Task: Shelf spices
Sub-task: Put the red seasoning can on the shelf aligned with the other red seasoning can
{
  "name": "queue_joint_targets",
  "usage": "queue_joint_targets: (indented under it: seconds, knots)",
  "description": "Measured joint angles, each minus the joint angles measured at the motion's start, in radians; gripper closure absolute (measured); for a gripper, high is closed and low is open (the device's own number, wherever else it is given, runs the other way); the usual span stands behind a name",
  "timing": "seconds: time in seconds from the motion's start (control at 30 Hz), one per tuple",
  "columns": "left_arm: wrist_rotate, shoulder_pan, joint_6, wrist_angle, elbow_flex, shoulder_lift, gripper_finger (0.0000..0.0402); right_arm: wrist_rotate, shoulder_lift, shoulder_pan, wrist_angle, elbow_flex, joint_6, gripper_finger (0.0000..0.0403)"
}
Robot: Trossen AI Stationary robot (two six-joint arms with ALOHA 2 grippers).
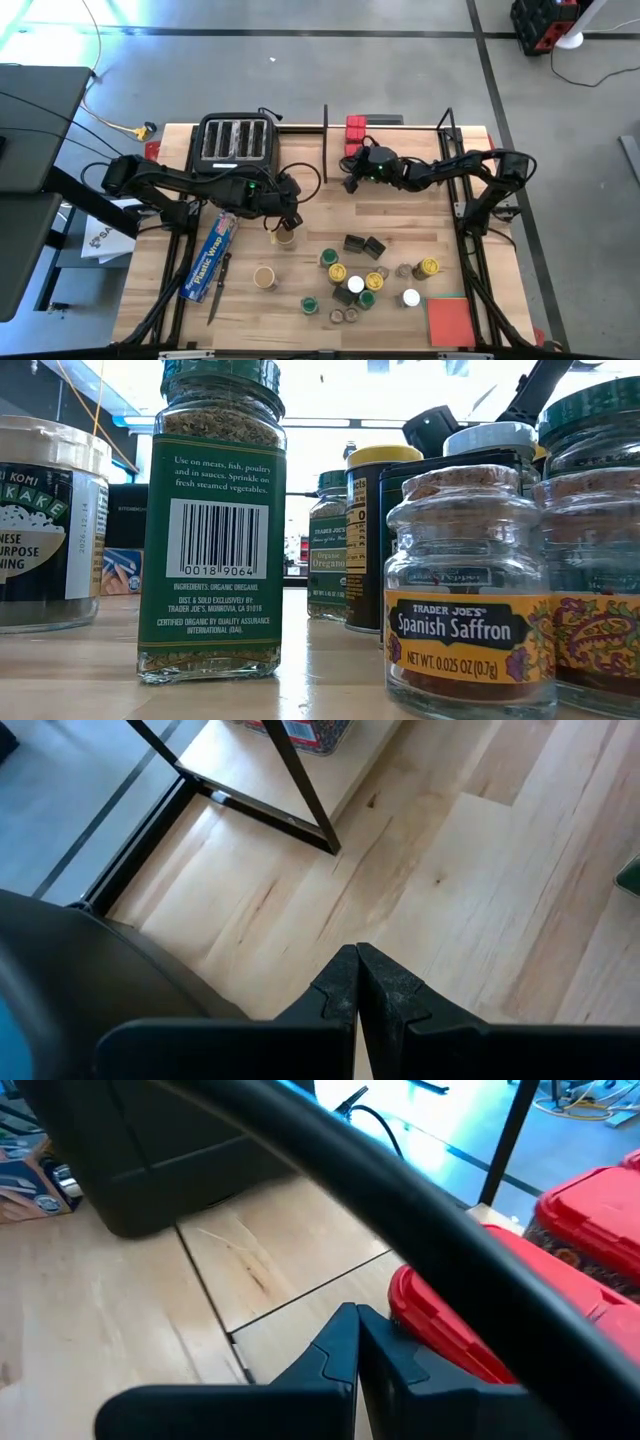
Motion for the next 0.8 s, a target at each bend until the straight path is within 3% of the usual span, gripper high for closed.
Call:
queue_joint_targets:
  seconds: [0.2,0.43,0.63,0.8]
  knots:
    - [0.0,0.0,0.0,0.0,0.0,0.0,0.0401,-0.003,0.0,-0.021,0.012,0.0,-0.029,0.0403]
    - [0.0,0.0,-0.001,0.001,0.0,0.0,0.0401,-0.131,-0.059,0.003,0.004,0.001,-0.091,0.0402]
    - [0.001,-0.003,-0.001,0.003,0.0,0.0,0.0401,-0.142,-0.256,0.049,-0.294,0.001,-0.153,0.0402]
    - [0.001,-0.006,0.0,0.033,0.0,0.0,0.0401,-0.106,-0.379,0.008,-0.606,0.002,-0.125,0.0402]
